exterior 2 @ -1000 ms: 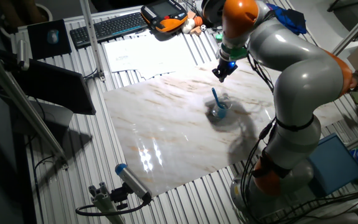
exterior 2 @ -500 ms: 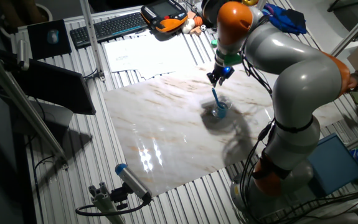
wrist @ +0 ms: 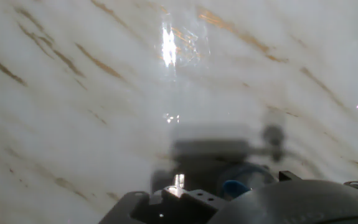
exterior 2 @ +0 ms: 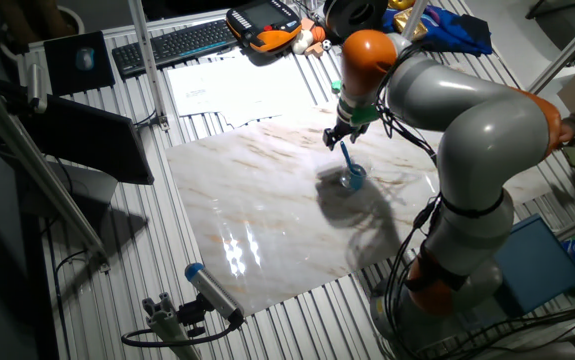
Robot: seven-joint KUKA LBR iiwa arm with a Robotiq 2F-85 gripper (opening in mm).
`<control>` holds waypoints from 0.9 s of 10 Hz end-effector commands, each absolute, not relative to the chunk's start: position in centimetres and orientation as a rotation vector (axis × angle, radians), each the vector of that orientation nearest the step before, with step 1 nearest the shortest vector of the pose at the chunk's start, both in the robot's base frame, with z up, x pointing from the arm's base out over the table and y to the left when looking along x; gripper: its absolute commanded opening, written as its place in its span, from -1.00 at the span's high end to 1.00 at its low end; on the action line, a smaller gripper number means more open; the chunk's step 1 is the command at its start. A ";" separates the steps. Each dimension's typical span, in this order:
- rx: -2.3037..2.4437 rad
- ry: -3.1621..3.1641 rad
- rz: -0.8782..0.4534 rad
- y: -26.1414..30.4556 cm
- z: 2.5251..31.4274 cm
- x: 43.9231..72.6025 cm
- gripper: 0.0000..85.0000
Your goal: Stir the beaker with a glass rod
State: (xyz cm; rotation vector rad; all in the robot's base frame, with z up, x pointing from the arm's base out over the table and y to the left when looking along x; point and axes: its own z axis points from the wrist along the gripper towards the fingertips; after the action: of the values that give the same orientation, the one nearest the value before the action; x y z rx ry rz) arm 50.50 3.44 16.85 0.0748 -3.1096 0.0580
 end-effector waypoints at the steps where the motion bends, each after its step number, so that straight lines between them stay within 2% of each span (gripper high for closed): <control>1: 0.079 -3.113 0.064 3.2 16.5 50.7 -0.60; 7: 0.086 -3.152 0.056 2.8 14.8 49.5 -0.60; 8: 0.091 -3.152 0.056 2.7 14.8 49.5 -0.20; 9: 0.098 -3.153 0.044 2.7 14.8 49.5 -0.20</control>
State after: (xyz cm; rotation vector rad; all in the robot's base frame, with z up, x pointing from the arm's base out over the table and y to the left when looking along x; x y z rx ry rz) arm 49.53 2.69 14.81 0.0986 -3.1541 0.0447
